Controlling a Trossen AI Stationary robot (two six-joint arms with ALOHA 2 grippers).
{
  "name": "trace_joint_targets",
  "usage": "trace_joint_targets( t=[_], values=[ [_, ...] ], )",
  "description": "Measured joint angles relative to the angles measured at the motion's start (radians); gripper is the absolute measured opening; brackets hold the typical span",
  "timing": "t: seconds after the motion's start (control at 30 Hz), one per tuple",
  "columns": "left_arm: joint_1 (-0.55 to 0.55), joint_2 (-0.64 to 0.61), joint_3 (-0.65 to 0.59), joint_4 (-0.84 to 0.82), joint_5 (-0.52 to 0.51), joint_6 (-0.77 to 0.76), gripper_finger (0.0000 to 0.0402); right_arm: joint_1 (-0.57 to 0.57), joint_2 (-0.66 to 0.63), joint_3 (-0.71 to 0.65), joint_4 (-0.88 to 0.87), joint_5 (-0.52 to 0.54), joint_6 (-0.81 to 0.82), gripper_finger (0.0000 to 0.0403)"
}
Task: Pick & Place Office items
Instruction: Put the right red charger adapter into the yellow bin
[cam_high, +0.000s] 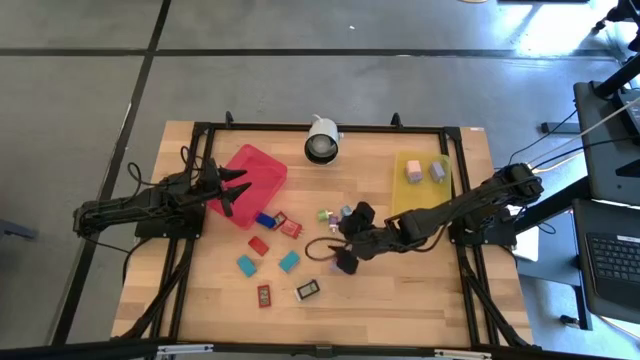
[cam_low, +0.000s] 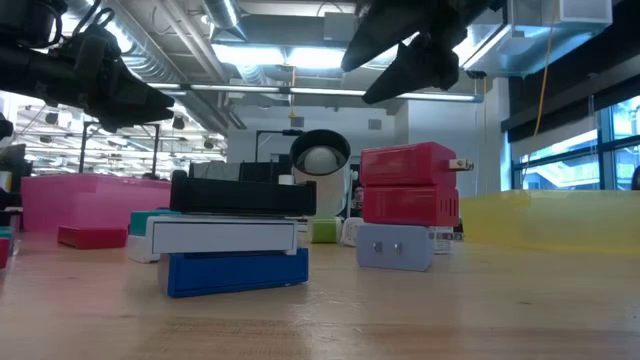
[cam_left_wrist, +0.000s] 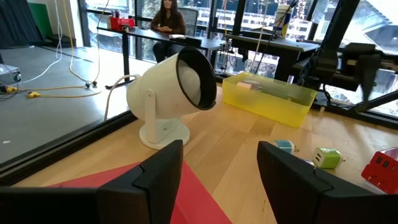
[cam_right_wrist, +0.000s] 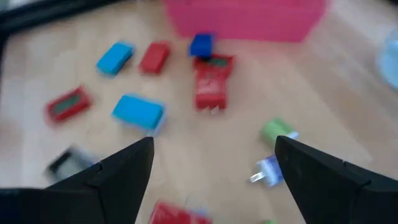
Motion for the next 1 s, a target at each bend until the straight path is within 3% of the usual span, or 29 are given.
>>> trace_joint_targets(
  t=[0.33, 0.43, 0.53, 0.67, 1.0],
  values=[
    [0.0, 0.0, 0.0, 0.0, 0.0, 0.0, 0.0203, 0.008, 0.003, 0.0, 0.016, -0.107, -0.086, 0.0339],
    [0.0, 0.0, 0.0, 0.0, 0.0, 0.0, 0.0204, 0.02, 0.005, 0.0, 0.015, -0.049, -0.081, 0.0339],
    [0.0, 0.0, 0.0, 0.0, 0.0, 0.0, 0.0205, 0.022, 0.005, 0.0, 0.02, 0.017, 0.015, 0.0339],
    [0.0, 0.0, 0.0, 0.0, 0.0, 0.0, 0.0203, 0.021, 0.009, 0.0, 0.015, 0.015, 0.207, 0.0339],
    [0.0, 0.0, 0.0, 0.0, 0.0, 0.0, 0.0203, 0.021, 0.067, 0.0, -0.019, 0.01, 0.267, 0.0339]
  ],
)
